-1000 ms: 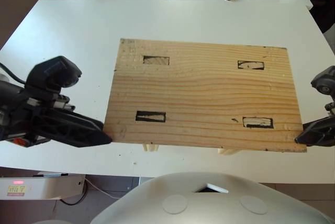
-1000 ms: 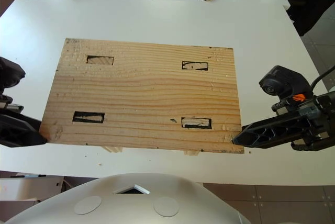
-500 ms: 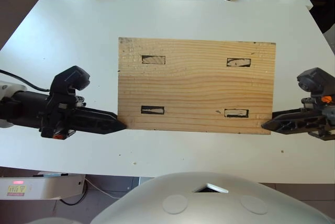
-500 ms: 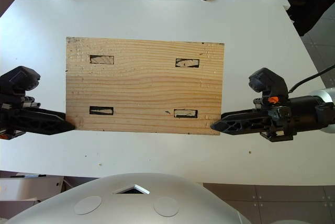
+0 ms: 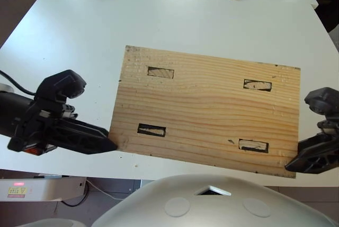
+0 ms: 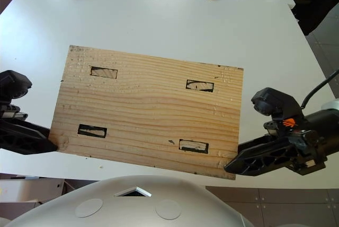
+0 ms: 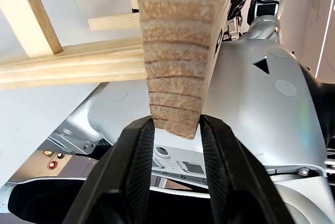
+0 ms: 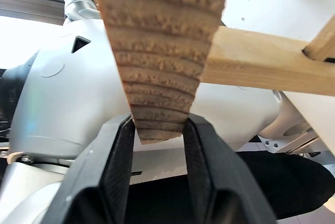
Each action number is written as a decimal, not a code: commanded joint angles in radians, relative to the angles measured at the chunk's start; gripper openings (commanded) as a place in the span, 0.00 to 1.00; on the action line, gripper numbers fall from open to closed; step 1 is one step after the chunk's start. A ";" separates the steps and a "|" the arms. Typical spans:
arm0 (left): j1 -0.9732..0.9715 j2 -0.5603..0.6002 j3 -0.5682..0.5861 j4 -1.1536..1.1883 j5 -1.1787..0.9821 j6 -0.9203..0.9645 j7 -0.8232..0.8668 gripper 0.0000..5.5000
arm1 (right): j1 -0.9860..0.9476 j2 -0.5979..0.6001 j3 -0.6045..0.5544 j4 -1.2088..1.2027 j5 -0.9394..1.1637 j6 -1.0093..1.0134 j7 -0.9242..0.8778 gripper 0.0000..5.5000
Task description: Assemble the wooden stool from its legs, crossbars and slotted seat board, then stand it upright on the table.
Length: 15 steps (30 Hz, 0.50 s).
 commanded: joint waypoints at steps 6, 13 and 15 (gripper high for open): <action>0.094 -0.026 0.112 -0.082 -0.085 0.037 -0.005 0.42 | 0.095 0.049 -0.099 -0.053 0.061 -0.085 -0.032 0.31; 0.094 0.002 0.095 -0.012 -0.084 0.045 -0.011 0.63 | 0.188 0.083 -0.178 -0.068 0.061 -0.101 -0.094 0.51; 0.109 -0.062 0.101 -0.006 -0.030 0.040 0.048 0.70 | 0.197 0.101 -0.185 -0.066 0.061 -0.129 -0.129 0.57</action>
